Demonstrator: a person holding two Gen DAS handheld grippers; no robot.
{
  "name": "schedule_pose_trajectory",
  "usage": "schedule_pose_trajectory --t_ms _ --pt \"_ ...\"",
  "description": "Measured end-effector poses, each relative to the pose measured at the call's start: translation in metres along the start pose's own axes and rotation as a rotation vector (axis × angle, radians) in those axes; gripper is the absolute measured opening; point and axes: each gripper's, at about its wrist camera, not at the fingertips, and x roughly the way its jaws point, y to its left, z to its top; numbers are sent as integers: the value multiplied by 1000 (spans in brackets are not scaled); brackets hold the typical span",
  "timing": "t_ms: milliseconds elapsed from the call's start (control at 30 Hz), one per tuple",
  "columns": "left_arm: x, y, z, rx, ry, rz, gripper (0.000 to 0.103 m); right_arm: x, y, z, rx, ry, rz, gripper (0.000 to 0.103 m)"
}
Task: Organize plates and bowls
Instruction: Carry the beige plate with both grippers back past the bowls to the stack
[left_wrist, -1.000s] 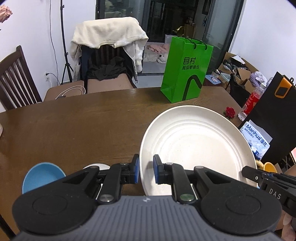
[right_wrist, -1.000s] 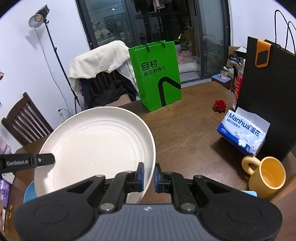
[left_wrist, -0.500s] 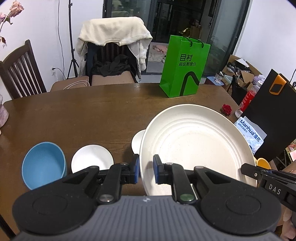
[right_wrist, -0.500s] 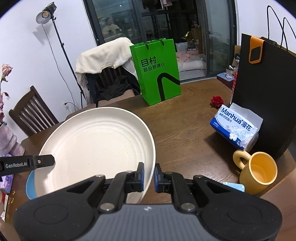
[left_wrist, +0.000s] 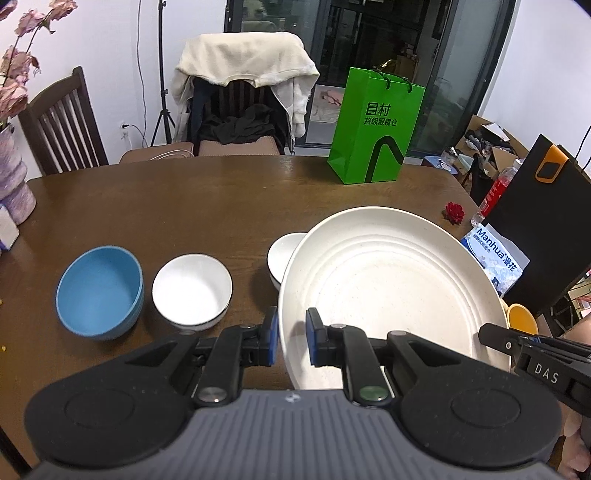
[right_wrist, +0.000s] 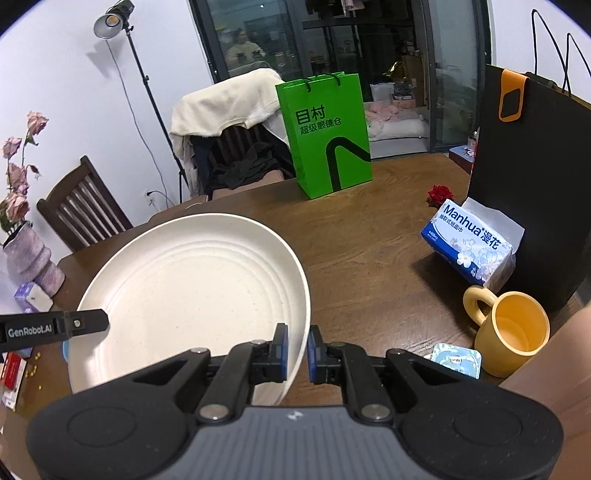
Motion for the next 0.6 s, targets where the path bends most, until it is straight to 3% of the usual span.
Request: schedule_pose_trajectory --t_ms 600 --pt "-35 -12 -49 -67 -24 38 15 -32 -12 -30 -62 8 52 10"
